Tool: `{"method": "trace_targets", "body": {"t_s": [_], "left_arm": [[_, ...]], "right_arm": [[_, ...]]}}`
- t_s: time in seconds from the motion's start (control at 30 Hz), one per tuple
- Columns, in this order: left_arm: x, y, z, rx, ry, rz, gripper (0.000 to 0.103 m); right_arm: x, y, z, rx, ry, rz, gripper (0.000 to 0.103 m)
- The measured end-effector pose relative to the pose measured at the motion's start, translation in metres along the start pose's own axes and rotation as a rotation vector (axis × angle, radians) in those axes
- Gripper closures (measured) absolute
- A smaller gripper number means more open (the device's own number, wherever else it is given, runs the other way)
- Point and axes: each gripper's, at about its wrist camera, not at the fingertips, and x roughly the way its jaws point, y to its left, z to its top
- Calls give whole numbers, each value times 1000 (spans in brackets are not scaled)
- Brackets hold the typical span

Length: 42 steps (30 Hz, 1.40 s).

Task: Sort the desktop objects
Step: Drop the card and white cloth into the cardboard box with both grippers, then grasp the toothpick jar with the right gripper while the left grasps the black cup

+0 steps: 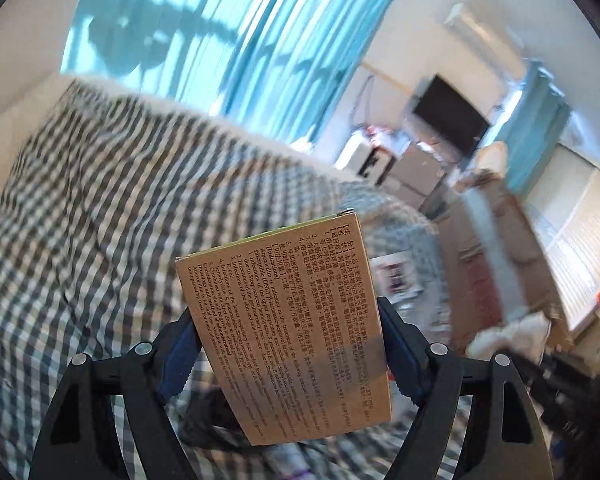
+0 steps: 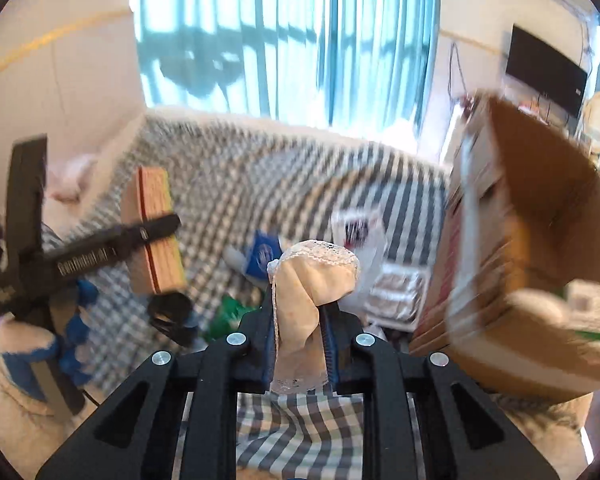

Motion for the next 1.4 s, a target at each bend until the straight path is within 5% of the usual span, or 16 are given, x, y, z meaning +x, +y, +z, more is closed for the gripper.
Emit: {"method": "trace_targets", "body": {"t_s": [0.33,0.57,0.73,0.77,0.83,0.87,0.9,1.2,1.4], "left_arm": [[-55,-133,31,220,-115,-154,21],[-35,-243,56,272,-119,-283,20],[14,-305,47,375,-84,-220,20],[23,-310,45,372,-72,-207,20],[41,-316,43,356,-53,-199,18],[45,-316,44,344,-60,-186,7],[48,-316,45,333,-69,-159,0],[31,-301,52,366,-89,-92,0],[-13,-249,42,376,-63,-26,0]], "right_arm": [[-89,-58,36,95,-225,-80,83],[-109,-123,43,205,-222,-181,81],[-82,-183,36,332,-151,-214,81],[-77,-193,34,348,-138,-221,80],[-77,-211,26,366,-126,-235,56],[-75,-216,24,376,-123,-246,21],[-75,-223,21,395,-126,-256,9],[-97,-237,7,456,-212,-228,9],[-124,-204,3,416,-241,-99,9]]}}
